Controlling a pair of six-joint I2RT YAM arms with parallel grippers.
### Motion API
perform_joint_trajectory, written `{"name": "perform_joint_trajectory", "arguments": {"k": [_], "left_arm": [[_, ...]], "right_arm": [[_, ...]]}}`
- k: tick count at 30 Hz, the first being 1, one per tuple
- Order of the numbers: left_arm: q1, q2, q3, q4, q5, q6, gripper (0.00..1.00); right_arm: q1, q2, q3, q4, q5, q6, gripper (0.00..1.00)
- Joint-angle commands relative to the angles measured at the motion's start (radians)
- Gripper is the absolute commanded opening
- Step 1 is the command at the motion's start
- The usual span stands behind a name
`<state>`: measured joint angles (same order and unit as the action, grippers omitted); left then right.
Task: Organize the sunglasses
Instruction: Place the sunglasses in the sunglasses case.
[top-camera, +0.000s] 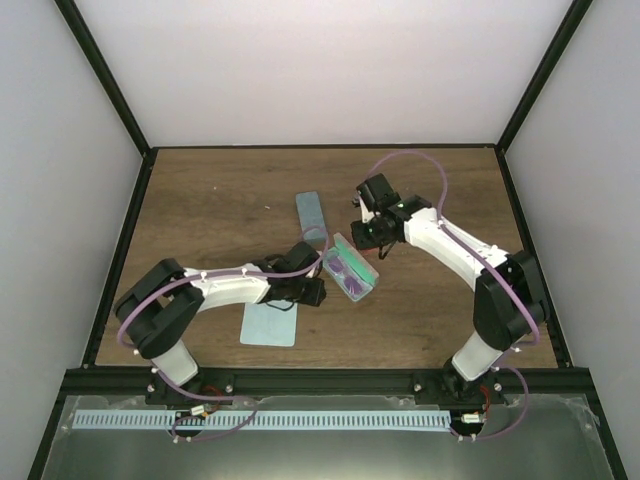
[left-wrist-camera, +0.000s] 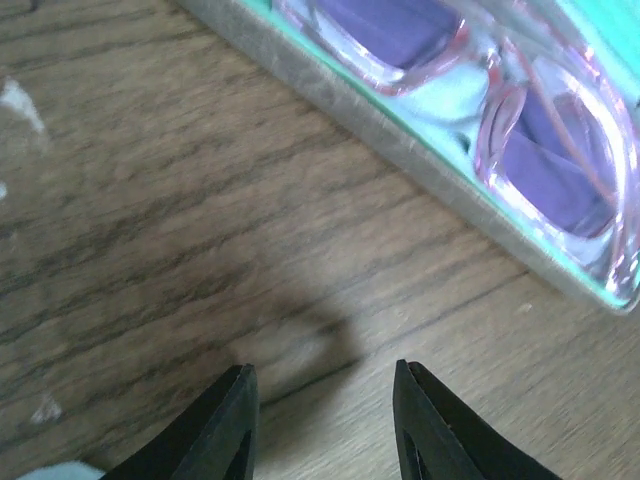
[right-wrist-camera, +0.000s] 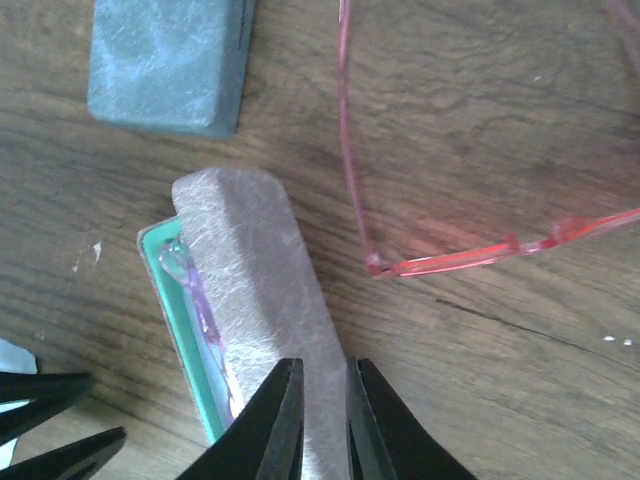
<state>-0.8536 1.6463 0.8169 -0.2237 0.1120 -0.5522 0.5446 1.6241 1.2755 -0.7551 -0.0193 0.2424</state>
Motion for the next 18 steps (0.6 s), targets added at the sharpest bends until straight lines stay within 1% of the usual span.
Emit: {"name": "perform_joint_trajectory", "arguments": {"k": [1, 3, 6, 15, 18], "left_arm": [[-0.002, 0.066, 0.060, 0.001, -0.024, -0.086, 0.39], [-0.002, 0.092, 0.077, -0.002, -0.023, -0.100, 0.39], [-0.001, 0.116, 0.091, 0.003, -0.018, -0.110, 0.39], [-0.001, 0.117, 0.088, -0.011, -0.029, -0.111, 0.40], [-0.002, 0.116, 0.087, -0.009, -0.027, -0.114, 0.40]], "right_arm": [[0.006, -0.012, -0.030, 0.030, -0.064, -0.013, 0.12], [0.008, -0.014, -0.051, 0.040, -0.100, -0.009, 0.09], [0.007, -0.019, -0.085, 0.060, -0.134, 0.004, 0.09], [0.008, -0.026, -0.163, 0.096, -0.154, 0.011, 0.08], [0.007, -0.025, -0.179, 0.105, -0.182, 0.014, 0.09]]}}
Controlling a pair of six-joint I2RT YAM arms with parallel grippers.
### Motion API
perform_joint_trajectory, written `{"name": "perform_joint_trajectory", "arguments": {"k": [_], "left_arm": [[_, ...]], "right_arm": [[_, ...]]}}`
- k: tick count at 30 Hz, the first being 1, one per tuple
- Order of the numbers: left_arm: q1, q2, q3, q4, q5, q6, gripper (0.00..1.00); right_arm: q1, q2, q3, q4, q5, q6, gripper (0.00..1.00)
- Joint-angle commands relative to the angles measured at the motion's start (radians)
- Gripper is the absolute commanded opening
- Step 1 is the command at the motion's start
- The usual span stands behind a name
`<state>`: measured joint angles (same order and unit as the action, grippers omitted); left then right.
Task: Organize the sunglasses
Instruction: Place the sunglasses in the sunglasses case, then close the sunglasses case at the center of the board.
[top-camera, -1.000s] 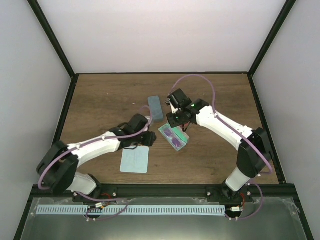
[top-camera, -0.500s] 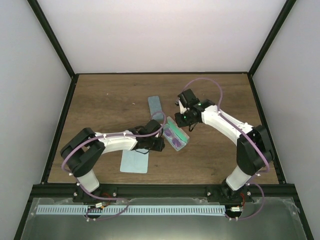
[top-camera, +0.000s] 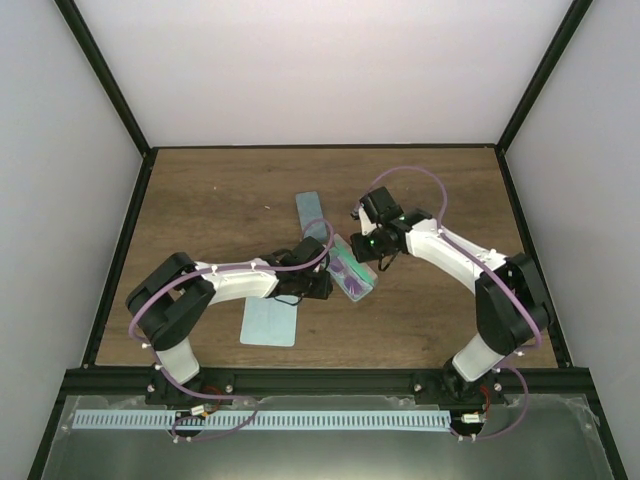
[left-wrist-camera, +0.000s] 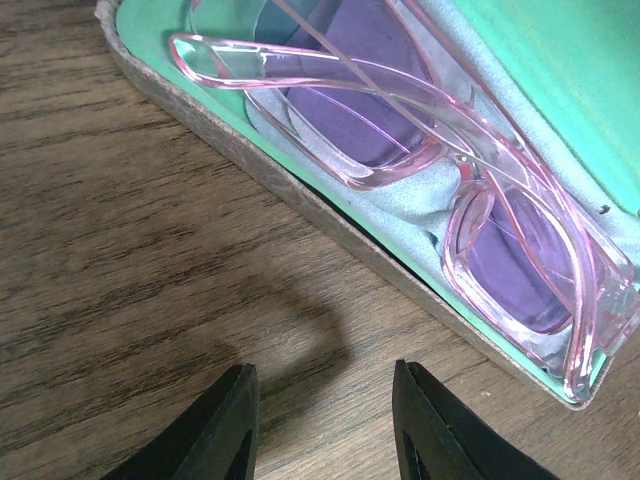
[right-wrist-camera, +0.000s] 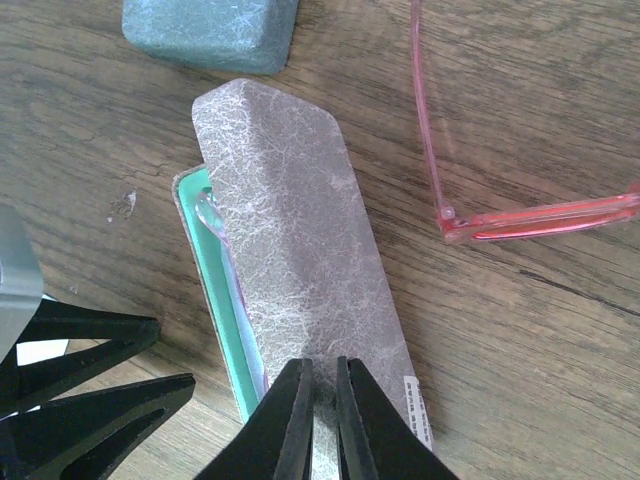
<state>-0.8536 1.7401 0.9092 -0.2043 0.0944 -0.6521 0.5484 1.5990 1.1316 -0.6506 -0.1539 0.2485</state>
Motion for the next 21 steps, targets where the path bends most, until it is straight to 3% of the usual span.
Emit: {"name": "perform_joint_trajectory", "arguments": {"k": [1, 21], "left_arm": [[-0.002, 0.022, -0.006, -0.029, -0.010, -0.015, 0.40], [0.000, 0.024, -0.008, -0.030, -0.022, -0.025, 0.40]], "right_arm": [[0.004, -0.002, -0.042, 0.004, -0.058, 0.012, 0.09], [0.007, -0.004, -0.135, 0.058, -0.131, 0.037, 0.09]]}}
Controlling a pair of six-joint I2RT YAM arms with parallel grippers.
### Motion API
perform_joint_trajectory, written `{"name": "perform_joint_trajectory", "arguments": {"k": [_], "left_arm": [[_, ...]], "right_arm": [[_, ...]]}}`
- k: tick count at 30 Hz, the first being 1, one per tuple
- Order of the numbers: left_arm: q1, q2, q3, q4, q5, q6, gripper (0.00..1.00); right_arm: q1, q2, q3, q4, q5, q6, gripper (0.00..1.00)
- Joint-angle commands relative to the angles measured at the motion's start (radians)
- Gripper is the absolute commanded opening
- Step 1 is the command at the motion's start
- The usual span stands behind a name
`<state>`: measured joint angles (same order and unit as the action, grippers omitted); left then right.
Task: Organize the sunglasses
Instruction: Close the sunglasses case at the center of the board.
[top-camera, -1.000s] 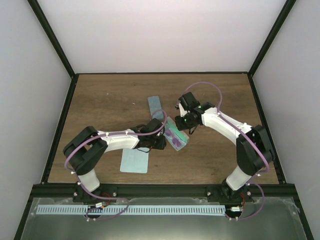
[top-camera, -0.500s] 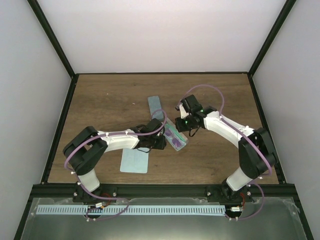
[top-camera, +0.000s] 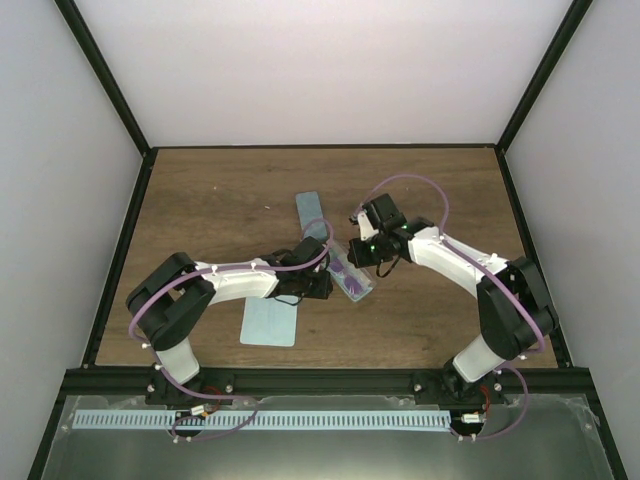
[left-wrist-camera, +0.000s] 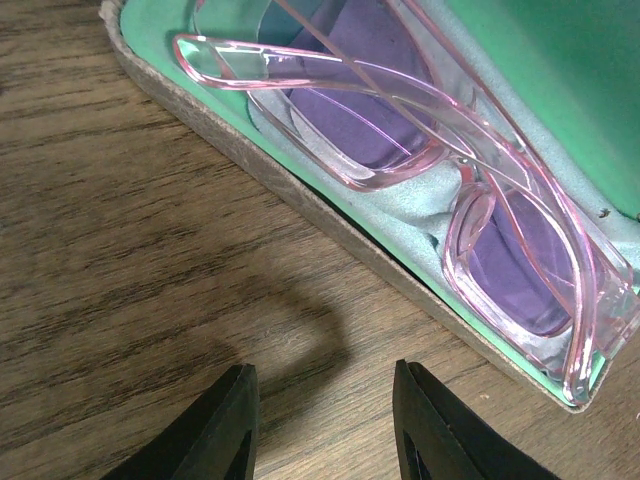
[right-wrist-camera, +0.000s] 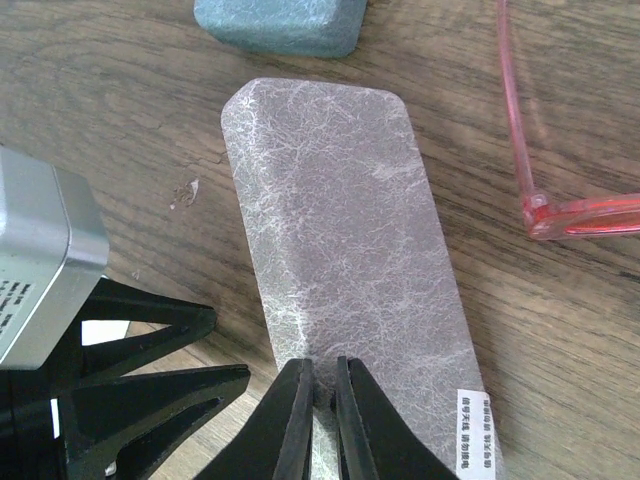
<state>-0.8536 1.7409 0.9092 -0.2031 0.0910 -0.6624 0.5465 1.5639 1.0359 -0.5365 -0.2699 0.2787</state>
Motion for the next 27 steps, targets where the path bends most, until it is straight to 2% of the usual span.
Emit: {"name": "perform_joint_trajectory", "arguments": {"k": [1, 27], "left_arm": [[-0.001, 0.024, -0.012, -0.032, -0.020, -0.016, 0.40], [-0.001, -0.016, -0.048, -0.029, -0.050, -0.031, 0.40]], "right_arm": [[0.009, 0.031, -0.041, -0.055, -0.015, 0.008, 0.08], [0.033, 0.059, -0.057, -0.040, 0.010, 0.010, 0.10]]}}
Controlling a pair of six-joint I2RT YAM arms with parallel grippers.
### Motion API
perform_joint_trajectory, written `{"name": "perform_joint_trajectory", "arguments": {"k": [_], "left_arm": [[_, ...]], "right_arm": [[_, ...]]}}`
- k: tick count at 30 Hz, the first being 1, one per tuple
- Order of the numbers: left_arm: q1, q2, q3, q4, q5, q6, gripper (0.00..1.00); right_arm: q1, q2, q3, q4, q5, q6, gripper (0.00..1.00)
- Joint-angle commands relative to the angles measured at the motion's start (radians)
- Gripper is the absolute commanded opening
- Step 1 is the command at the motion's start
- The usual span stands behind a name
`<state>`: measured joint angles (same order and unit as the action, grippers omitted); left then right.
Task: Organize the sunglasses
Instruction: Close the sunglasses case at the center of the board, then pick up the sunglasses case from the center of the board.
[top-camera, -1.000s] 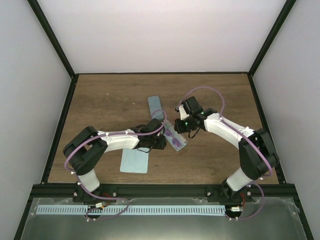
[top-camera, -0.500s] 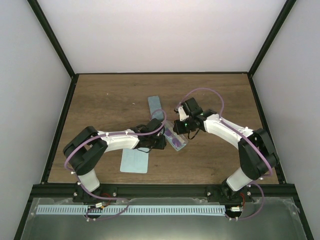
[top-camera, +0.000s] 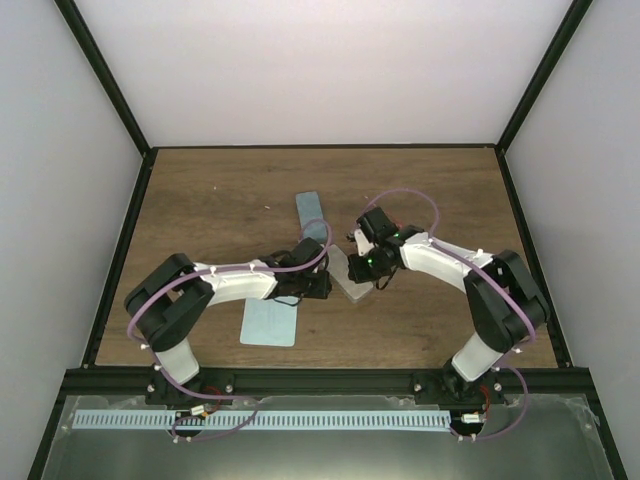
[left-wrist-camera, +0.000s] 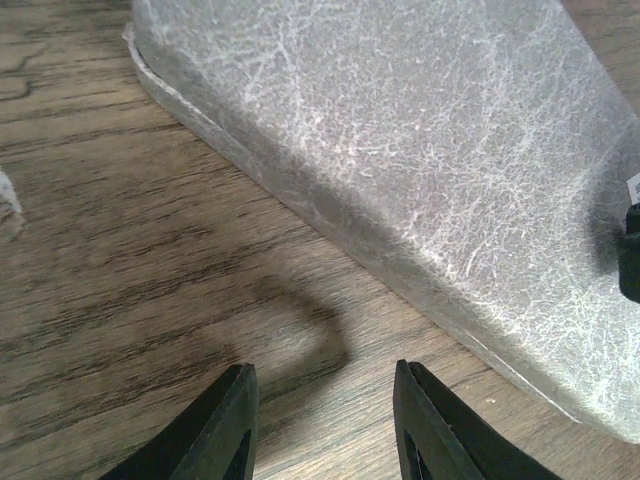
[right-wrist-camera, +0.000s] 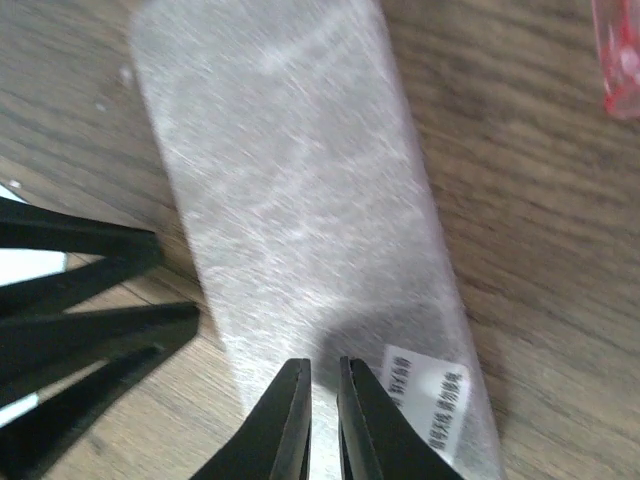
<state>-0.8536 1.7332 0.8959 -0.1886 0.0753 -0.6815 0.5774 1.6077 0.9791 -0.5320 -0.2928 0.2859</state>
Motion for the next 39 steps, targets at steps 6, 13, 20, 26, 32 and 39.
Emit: {"name": "perform_joint_trajectory", "arguments": {"k": [6, 13, 20, 26, 32, 39], "left_arm": [[-0.002, -0.079, -0.058, -0.061, -0.073, -0.040, 0.40], [-0.008, -0.334, -0.116, -0.099, -0.198, -0.021, 0.51], [-0.002, -0.515, -0.183, -0.194, -0.330, -0.043, 0.74], [0.004, -0.564, -0.236, -0.224, -0.339, -0.091, 0.95], [0.004, -0.576, -0.250, -0.226, -0.338, -0.103, 0.97], [0.004, -0.549, -0.249, -0.211, -0.326, -0.102, 0.97]], "right_arm": [[0.005, -0.036, 0.033, -0.055, 0.094, -0.001, 0.20], [0.051, -0.019, 0.080, -0.062, 0.169, -0.068, 0.60], [0.089, 0.084, 0.150, -0.061, 0.172, -0.122, 0.84], [0.097, 0.154, 0.171, -0.049, 0.234, -0.128, 0.95], [0.099, 0.182, 0.171, -0.036, 0.242, -0.141, 0.90], [0.098, 0.119, 0.155, -0.062, 0.318, -0.096, 0.62]]}}
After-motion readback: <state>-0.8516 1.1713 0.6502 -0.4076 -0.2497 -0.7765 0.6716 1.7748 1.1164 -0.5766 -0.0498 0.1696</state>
